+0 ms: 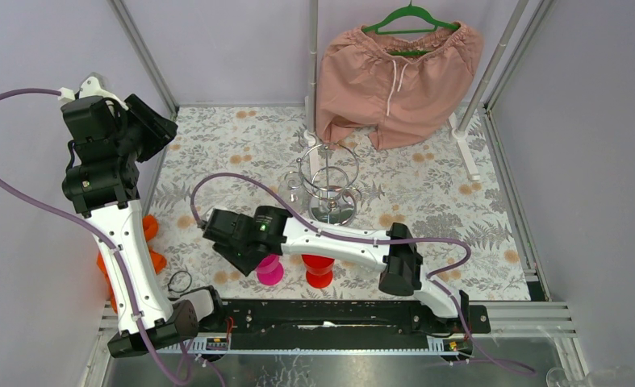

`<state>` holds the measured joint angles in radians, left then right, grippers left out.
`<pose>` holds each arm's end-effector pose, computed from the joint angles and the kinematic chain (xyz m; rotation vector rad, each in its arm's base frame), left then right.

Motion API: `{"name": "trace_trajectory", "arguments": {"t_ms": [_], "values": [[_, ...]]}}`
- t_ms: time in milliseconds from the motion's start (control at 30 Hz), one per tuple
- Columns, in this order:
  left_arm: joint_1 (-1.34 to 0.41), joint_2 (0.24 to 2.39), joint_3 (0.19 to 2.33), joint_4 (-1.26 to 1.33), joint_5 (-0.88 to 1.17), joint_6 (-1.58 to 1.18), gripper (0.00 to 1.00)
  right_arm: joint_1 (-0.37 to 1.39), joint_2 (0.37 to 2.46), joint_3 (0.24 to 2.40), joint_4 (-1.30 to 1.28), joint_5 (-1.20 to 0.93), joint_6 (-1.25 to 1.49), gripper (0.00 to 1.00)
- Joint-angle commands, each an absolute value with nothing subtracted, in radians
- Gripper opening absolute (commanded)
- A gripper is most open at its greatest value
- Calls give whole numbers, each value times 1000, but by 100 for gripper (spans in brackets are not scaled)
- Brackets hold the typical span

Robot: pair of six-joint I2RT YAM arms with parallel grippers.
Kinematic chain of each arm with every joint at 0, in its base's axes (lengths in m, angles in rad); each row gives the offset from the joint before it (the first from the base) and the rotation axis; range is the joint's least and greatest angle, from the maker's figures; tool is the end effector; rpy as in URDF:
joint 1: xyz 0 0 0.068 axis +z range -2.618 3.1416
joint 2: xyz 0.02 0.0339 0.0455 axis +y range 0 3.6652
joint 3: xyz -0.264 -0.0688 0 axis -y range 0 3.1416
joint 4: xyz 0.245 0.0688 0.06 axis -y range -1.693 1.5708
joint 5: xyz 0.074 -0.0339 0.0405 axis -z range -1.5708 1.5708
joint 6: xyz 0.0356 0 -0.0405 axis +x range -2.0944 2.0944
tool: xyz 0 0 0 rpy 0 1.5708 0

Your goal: Take the wine glass off the wine glass rack

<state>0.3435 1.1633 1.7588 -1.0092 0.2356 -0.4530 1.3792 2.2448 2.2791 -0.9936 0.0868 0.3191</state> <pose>0.1760 0.0541 0.4993 -0.6265 1.8836 -0.3046 0.0964 0.4808 0.2985 -1.2944 2.2800 0.5460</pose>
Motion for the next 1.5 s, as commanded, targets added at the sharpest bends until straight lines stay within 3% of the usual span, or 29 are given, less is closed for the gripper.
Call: {"name": "trace_trajectory", "arguments": {"t_ms": [0,433,567,1100,1467], "values": [[352,1152,1763,-999,222,-428,58,1384,2161,2331,-1011,100,328,39],[352,1160,1755,-990,285,-441,58,1384,2025,2332,-1018,224,319,41],[353,1164,1731,-962,390,-451,58,1384,1952,2302,-1020,322,324,42],[351,1149,1600,-865,692,-495,57,1382,1556,1999,-929,687,368,52],[317,1033,1392,-726,929,-652,56,1382,1316,1797,-834,766,396,54]]}}
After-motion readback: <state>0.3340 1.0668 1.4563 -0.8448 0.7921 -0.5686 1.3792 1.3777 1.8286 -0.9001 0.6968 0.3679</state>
